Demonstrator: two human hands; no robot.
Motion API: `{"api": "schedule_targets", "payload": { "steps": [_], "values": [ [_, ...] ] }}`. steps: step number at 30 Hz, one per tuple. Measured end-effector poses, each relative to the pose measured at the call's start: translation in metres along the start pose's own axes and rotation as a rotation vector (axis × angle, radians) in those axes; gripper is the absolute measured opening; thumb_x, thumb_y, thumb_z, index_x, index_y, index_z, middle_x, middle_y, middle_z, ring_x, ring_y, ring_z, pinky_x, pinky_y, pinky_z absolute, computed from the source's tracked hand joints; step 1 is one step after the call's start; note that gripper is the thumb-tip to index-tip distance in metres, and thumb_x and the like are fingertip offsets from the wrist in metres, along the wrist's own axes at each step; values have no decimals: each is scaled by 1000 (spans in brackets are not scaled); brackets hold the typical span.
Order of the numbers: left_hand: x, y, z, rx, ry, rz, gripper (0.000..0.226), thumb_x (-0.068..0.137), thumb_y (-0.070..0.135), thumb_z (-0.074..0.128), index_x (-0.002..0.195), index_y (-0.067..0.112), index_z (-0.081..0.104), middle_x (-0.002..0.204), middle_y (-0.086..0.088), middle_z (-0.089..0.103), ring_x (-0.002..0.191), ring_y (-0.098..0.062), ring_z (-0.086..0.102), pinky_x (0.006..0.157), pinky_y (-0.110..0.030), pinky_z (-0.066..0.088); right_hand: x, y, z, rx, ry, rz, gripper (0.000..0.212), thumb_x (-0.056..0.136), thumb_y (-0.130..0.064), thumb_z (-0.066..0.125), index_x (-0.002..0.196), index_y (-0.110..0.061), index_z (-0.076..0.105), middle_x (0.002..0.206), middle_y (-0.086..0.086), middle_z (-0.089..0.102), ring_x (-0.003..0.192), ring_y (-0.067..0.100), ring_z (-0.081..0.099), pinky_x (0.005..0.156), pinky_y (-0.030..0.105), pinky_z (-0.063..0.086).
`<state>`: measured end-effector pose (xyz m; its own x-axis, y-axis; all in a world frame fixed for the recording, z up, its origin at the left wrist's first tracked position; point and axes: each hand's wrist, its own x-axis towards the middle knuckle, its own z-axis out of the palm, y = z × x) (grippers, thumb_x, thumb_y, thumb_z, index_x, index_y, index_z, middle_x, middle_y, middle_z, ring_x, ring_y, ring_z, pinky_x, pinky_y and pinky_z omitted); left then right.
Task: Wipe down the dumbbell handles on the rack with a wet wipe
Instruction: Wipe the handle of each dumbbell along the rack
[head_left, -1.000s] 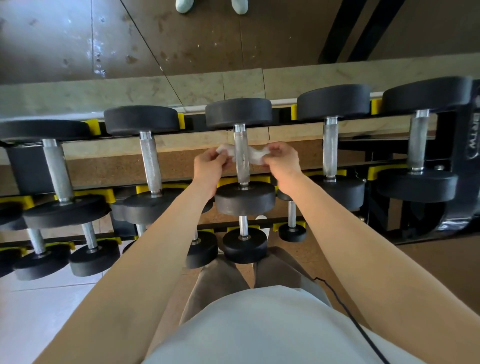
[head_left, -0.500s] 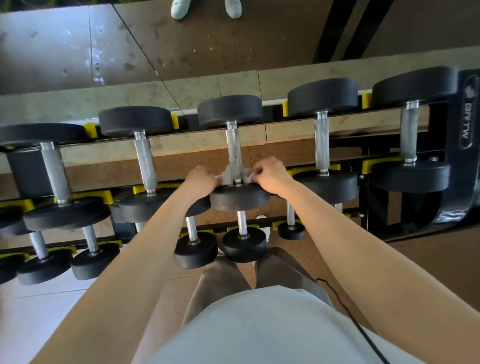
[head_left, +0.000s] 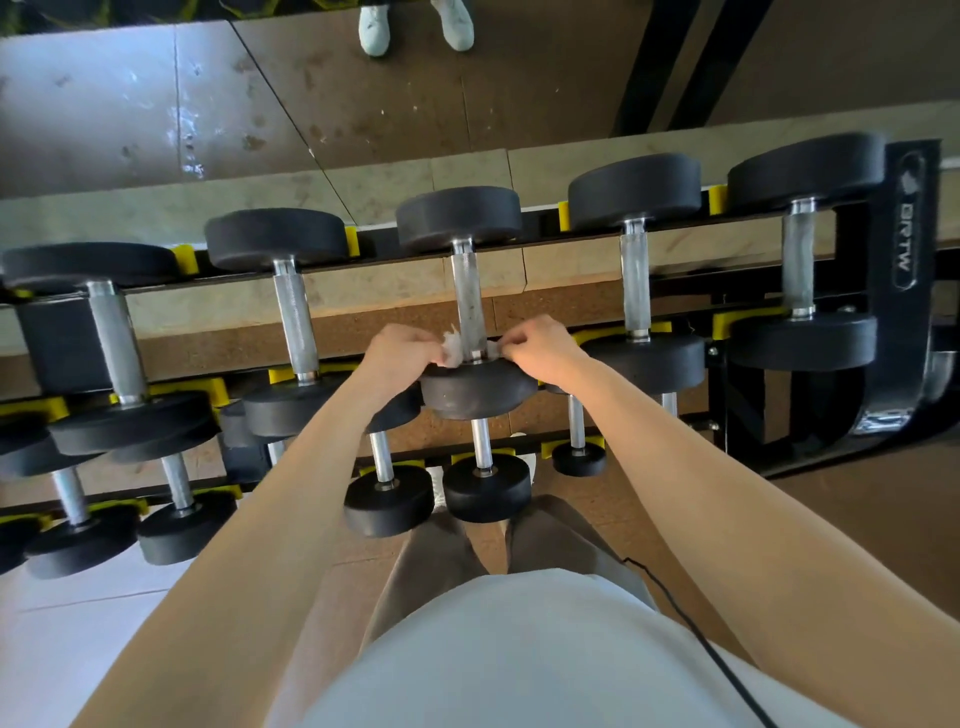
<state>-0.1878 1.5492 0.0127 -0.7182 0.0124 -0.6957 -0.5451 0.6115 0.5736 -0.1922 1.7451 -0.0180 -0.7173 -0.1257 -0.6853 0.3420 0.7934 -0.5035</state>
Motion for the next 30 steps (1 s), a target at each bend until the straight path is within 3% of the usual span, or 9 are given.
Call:
{"api": "schedule_targets", "payload": {
  "steps": [3, 6, 11, 15, 17, 20, 23, 26, 30],
  "values": [
    [-18, 9, -4, -145, -80, 118, 16, 92, 12, 54, 80, 7, 63, 80, -7, 53, 78, -16, 47, 76, -30, 37, -10, -6, 7, 44, 73, -4, 26, 99, -19, 55, 119, -18, 71, 125, 2, 68, 110, 17, 62, 90, 27, 49],
    [-29, 20, 0, -276, -110, 202, 21, 95, 12, 50, 77, 7, 58, 82, -7, 57, 79, -15, 53, 75, -28, 42, -32, -13, 21, 278, 316, -64, 32, 93, -12, 64, 124, -17, 67, 123, -2, 69, 114, 13, 61, 101, 32, 50],
    [-39, 26, 10, -754, -206, 246, 18, 100, 10, 45, 104, 8, 62, 111, -17, 67, 103, -28, 68, 89, -36, 59, -76, -28, 33, 696, 471, -137, 38, 91, -13, 67, 128, -22, 62, 113, -12, 68, 104, 0, 63, 91, 21, 54],
    [-46, 38, 18, -978, -238, 203, 15, 101, 4, 43, 110, 5, 55, 119, -20, 66, 110, -32, 68, 91, -37, 59, -98, -13, 21, 1128, 394, -93, 30, 90, -12, 70, 119, -20, 64, 113, 0, 70, 102, 18, 70, 90, 35, 59],
    [-49, 46, 27, -931, -202, 202, 28, 96, -5, 47, 119, 8, 53, 121, -14, 62, 113, -33, 65, 94, -39, 58, -103, 3, 10, 1170, 403, -35, 29, 90, -11, 71, 117, -17, 63, 112, 6, 70, 98, 22, 72, 89, 40, 60],
    [-42, 57, 39, -766, -197, 252, 62, 88, -14, 47, 139, 20, 46, 125, -11, 55, 116, -30, 61, 94, -42, 59, -104, 27, -11, 1116, 443, -17, 23, 91, -11, 69, 113, -15, 63, 104, 6, 70, 83, 18, 71, 80, 33, 60],
    [-34, 73, 52, -562, -276, 370, 58, 85, -11, 45, 133, 19, 58, 129, -4, 63, 123, -19, 59, 102, -44, 53, -98, 51, -42, 1059, 468, -23, 17, 95, -16, 65, 111, -10, 66, 87, 5, 68, 77, 16, 65, 72, 30, 57],
    [-27, 98, 78, -333, -206, 428, 47, 89, -4, 58, 129, 20, 64, 123, 8, 67, 117, -4, 60, 103, -37, 53, -82, 80, -81, 1009, 473, 32, 24, 97, -26, 63, 111, -7, 69, 82, 7, 67, 76, 17, 63, 75, 32, 56],
    [-11, 127, 112, -275, -78, 384, 38, 85, 8, 76, 119, 24, 69, 113, 12, 71, 108, -2, 65, 100, -38, 54, -63, 107, -127, 1039, 387, 54, 26, 96, -31, 63, 109, -9, 68, 81, 5, 67, 74, 16, 63, 76, 30, 57]
  ]
}}
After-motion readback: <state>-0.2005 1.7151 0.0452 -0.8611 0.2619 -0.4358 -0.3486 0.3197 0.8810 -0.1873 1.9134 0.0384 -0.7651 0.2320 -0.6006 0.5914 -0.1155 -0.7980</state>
